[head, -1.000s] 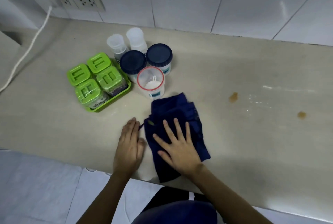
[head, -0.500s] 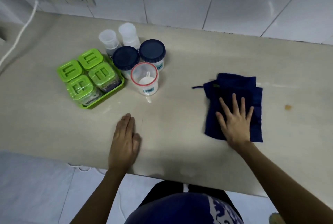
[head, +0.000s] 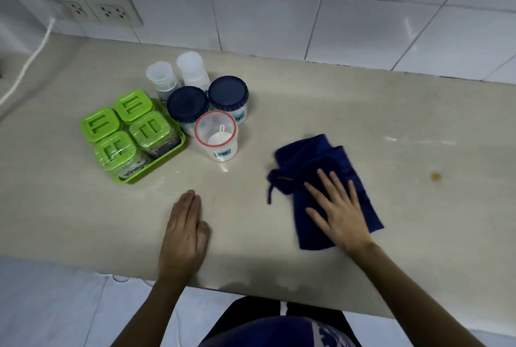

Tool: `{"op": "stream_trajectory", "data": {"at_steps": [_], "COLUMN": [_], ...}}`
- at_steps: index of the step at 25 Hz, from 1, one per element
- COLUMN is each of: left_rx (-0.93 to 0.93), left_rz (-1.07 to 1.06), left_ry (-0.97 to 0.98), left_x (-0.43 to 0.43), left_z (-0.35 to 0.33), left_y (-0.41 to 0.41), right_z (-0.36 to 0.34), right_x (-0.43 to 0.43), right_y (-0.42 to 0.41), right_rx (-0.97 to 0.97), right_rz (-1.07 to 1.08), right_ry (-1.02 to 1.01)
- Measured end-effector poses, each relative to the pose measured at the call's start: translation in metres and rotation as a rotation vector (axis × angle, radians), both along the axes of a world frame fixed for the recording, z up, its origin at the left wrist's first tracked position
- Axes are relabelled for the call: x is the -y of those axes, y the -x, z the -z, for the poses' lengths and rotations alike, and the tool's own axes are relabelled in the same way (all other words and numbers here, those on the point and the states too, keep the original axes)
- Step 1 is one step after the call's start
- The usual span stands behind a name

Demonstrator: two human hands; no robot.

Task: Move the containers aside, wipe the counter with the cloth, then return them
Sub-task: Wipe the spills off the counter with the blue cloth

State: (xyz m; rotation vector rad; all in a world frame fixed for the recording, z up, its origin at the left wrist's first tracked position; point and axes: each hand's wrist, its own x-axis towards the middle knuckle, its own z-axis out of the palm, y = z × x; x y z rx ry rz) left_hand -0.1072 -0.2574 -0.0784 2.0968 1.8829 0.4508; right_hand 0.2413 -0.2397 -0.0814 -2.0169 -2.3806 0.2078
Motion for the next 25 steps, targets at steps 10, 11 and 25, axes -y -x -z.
{"op": "stream_trajectory", "data": {"at_steps": [10, 11, 25], "left_rx": [-0.021, -0.025, 0.001], "left_rz": [0.002, 0.002, 0.002], "left_ry": [0.009, 0.011, 0.000], "left_x": [-0.001, 0.000, 0.000], "left_z": [0.001, 0.001, 0.003], "left_y": [0.000, 0.001, 0.002], "right_z": [-0.001, 0.000, -0.004], "right_x": [-0.010, 0.002, 0.000], "right_y": [0.119, 0.134, 0.024], "right_rx": [-0.007, -0.007, -0.014], "right_rz": [0.237, 0.104, 0.480], "right_ry": [0.025, 0.024, 0.055]}}
